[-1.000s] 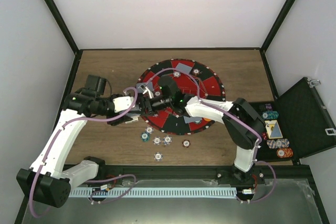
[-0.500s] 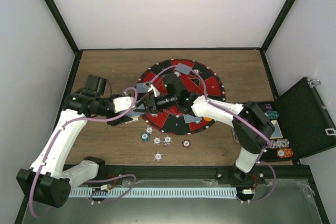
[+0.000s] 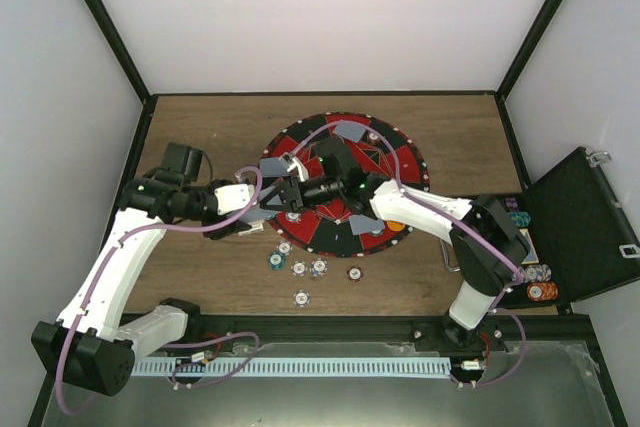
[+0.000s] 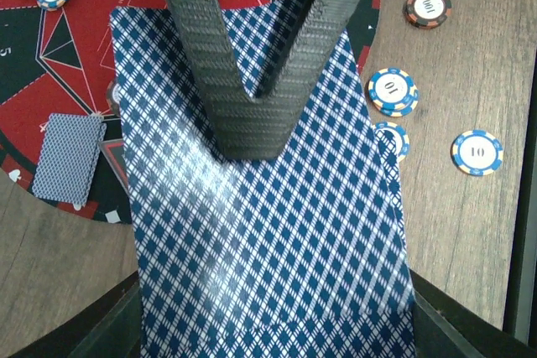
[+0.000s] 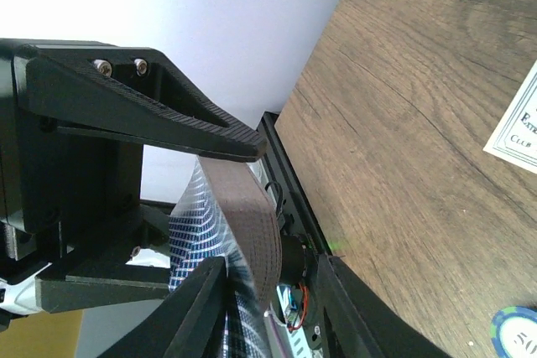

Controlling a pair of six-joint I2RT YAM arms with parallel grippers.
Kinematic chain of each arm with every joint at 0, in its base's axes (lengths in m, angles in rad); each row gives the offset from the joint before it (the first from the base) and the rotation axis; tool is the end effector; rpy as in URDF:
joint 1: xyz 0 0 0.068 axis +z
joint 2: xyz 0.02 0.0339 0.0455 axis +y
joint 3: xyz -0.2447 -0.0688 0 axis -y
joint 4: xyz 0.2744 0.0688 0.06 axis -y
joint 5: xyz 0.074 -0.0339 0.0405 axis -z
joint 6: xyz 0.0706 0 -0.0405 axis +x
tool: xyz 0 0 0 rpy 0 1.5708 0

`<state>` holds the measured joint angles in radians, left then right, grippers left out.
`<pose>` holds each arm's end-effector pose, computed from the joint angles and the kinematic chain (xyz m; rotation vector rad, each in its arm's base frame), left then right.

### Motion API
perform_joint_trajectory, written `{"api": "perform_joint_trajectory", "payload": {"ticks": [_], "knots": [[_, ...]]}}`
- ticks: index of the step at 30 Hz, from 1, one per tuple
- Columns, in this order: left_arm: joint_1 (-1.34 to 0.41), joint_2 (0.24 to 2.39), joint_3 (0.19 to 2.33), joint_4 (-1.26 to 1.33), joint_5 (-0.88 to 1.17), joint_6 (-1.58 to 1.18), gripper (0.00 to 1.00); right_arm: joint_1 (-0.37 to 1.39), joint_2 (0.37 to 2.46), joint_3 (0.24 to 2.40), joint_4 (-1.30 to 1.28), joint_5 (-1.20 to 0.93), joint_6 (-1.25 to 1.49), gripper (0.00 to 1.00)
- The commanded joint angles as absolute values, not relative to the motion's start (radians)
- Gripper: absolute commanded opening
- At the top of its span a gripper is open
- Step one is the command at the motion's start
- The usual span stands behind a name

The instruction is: Distribute texas hold em gaming equipment

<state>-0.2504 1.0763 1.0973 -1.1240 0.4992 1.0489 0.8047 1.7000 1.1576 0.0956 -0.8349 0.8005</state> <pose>0.2225 -0.0918 0.2733 1.6343 1.9002 -0.3559 0.2583 0.3440 0.2135 -0.6466 2.2963 1.7487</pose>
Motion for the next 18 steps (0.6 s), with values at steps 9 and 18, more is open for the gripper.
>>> {"api": "perform_joint_trajectory", "payload": {"ticks": [9, 18], "knots": [[-0.247, 1.062, 1.118, -1.093, 0.549, 1.057, 0.04, 0.773, 1.672, 1.129, -0.022, -0.776, 0.768, 0.24], [-0.247, 1.063, 1.102, -1.080, 0.527, 1.061, 0.04, 0.736, 1.624, 1.128, -0.045, -0.784, 0.764, 0.06]]}}
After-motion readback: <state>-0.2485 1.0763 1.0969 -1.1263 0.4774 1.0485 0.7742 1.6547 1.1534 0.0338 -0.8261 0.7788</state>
